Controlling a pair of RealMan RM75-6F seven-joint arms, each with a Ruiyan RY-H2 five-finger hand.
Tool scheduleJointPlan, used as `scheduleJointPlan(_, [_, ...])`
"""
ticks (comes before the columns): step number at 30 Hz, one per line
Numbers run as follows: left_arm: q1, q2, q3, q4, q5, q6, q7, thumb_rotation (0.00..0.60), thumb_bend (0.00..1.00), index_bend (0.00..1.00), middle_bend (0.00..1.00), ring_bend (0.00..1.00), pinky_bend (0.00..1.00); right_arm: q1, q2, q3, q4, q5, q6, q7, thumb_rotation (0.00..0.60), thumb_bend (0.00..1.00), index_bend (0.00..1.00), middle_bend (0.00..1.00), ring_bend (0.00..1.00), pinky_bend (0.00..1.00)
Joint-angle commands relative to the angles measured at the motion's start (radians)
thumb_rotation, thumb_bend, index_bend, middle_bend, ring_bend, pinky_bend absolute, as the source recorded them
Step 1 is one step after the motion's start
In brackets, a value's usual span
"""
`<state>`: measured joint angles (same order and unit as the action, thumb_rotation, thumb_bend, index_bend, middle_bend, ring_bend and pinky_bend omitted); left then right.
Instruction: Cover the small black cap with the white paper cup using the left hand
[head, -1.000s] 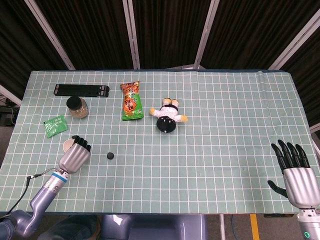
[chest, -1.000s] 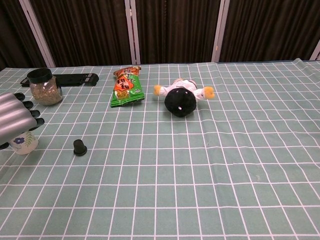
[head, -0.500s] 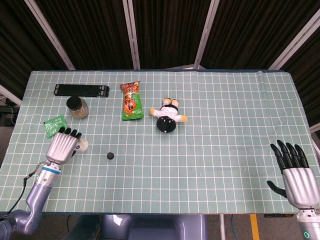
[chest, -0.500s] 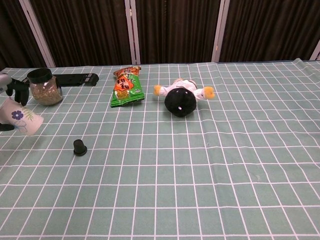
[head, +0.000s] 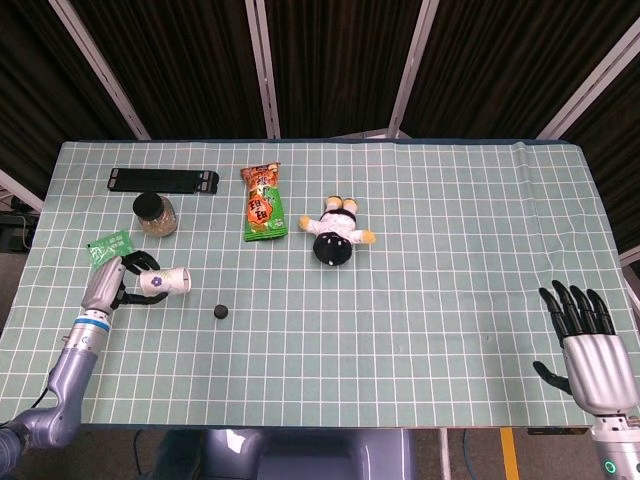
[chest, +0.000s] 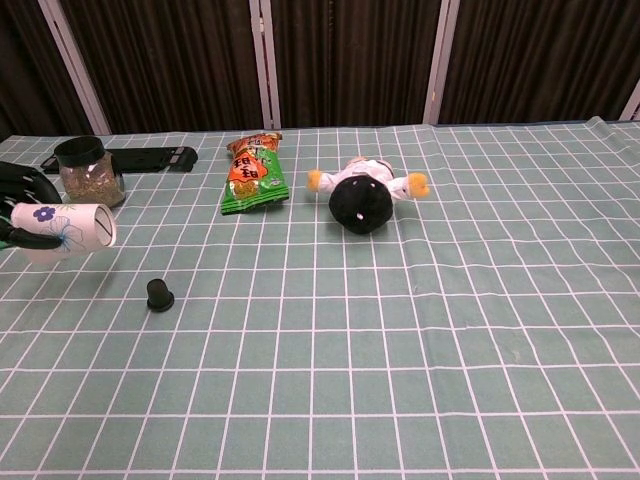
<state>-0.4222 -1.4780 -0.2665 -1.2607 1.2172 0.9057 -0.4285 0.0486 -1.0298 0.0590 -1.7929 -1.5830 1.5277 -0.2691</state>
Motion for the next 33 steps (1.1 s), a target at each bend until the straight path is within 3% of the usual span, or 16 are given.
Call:
scheduleJointPlan(1, [-0.029, -0.033, 0.000, 0.083, -0.014, -0.065, -0.061, 0.600, 0.01, 0.48, 0.41, 0.35, 0.37, 0.001, -0.002, 0.003, 0.006, 0.011, -0.004, 0.001, 0.600, 0.00, 0.00, 0.00, 0.00, 0.00])
scheduleJointPlan(4, [-0.037, -0.041, 0.009, 0.111, -0.005, -0.072, -0.071, 0.600, 0.01, 0.46, 0.39, 0.34, 0.36, 0.002, -0.003, 0.003, 0.006, 0.014, -0.006, 0.000, 0.600, 0.00, 0.00, 0.00, 0.00, 0.00])
scheduleJointPlan(6, [-0.041, -0.045, 0.017, 0.128, 0.001, -0.073, -0.063, 0.600, 0.01, 0.37, 0.29, 0.27, 0.32, 0.002, -0.003, 0.003, 0.005, 0.015, -0.006, -0.001, 0.600, 0.00, 0.00, 0.00, 0.00, 0.00])
scheduleJointPlan(8, [-0.046, -0.043, 0.028, 0.136, 0.011, -0.078, -0.057, 0.600, 0.01, 0.14, 0.08, 0.08, 0.14, 0.001, -0.004, 0.003, 0.005, 0.015, -0.004, -0.002, 0.600, 0.00, 0.00, 0.00, 0.00, 0.00])
scheduleJointPlan(10, [-0.048, -0.034, 0.040, 0.135, 0.028, -0.077, -0.052, 0.600, 0.01, 0.01, 0.00, 0.00, 0.02, 0.001, -0.004, 0.002, 0.004, 0.015, -0.002, -0.003, 0.600, 0.00, 0.00, 0.00, 0.00, 0.00])
scheduleJointPlan(14, [-0.031, 0.016, 0.083, 0.083, 0.167, 0.086, 0.038, 0.600, 0.01, 0.00, 0.00, 0.00, 0.00, -0.002, -0.002, -0.002, -0.002, 0.005, 0.005, -0.002, 0.600, 0.00, 0.00, 0.00, 0.00, 0.00])
scheduleJointPlan(19, [-0.026, 0.062, 0.113, 0.013, 0.237, 0.170, 0.180, 0.600, 0.01, 0.00, 0.00, 0.00, 0.00, -0.003, 0.000, -0.005, -0.004, -0.004, 0.008, 0.001, 0.600, 0.00, 0.00, 0.00, 0.00, 0.00])
scheduleJointPlan(24, [-0.046, 0.082, 0.133, -0.039, 0.284, 0.211, 0.477, 0.600, 0.01, 0.00, 0.00, 0.00, 0.00, -0.002, 0.002, -0.008, -0.006, -0.011, 0.009, 0.004, 0.600, 0.00, 0.00, 0.00, 0.00, 0.00])
scheduleJointPlan(27, [-0.083, 0.059, 0.143, -0.044, 0.292, 0.189, 0.794, 0.600, 0.01, 0.02, 0.00, 0.00, 0.00, 0.000, 0.002, -0.007, -0.006, -0.011, 0.007, 0.004, 0.600, 0.00, 0.00, 0.00, 0.00, 0.00])
scheduleJointPlan(31, [-0.113, -0.015, 0.125, -0.047, 0.192, 0.142, 1.122, 0.600, 0.01, 0.11, 0.05, 0.00, 0.00, 0.003, 0.002, -0.003, -0.001, 0.003, -0.001, 0.005, 0.600, 0.00, 0.00, 0.00, 0.00, 0.00])
scheduleJointPlan(33, [-0.123, -0.054, 0.117, -0.032, 0.145, 0.132, 1.215, 0.600, 0.01, 0.11, 0.06, 0.00, 0.00, 0.004, 0.001, 0.001, 0.004, 0.013, -0.003, 0.005, 0.600, 0.00, 0.00, 0.00, 0.00, 0.00])
